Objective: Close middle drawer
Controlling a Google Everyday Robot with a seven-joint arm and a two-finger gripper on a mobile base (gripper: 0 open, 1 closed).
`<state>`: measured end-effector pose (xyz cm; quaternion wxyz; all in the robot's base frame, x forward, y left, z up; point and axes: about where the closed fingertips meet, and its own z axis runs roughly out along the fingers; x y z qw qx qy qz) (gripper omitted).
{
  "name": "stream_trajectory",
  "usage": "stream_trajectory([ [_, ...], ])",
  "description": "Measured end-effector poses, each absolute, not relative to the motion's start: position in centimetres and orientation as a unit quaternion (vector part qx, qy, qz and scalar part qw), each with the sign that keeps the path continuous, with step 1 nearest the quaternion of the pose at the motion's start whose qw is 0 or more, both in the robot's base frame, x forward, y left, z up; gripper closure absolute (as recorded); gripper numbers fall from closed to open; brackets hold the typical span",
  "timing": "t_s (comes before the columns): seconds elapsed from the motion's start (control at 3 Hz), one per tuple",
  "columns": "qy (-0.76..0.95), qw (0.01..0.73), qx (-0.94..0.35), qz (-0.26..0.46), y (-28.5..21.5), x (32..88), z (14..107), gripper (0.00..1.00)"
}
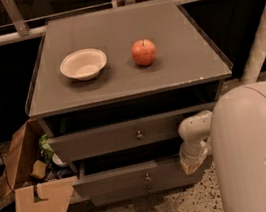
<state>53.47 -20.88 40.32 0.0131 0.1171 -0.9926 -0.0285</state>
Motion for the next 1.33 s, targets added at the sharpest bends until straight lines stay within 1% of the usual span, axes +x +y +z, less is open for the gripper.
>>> stream_trajectory([
  [0.67,-0.993,0.013,0.111,-0.032,-21.1,53.2,40.4,1.00],
  [1.0,-0.998,-0.010,0.044,-0.045,-24.3,51.7,42.6,1.00],
  [1.33,-0.998,-0.019,-0.015,-0.050,-27.9,48.9,44.5,1.00],
])
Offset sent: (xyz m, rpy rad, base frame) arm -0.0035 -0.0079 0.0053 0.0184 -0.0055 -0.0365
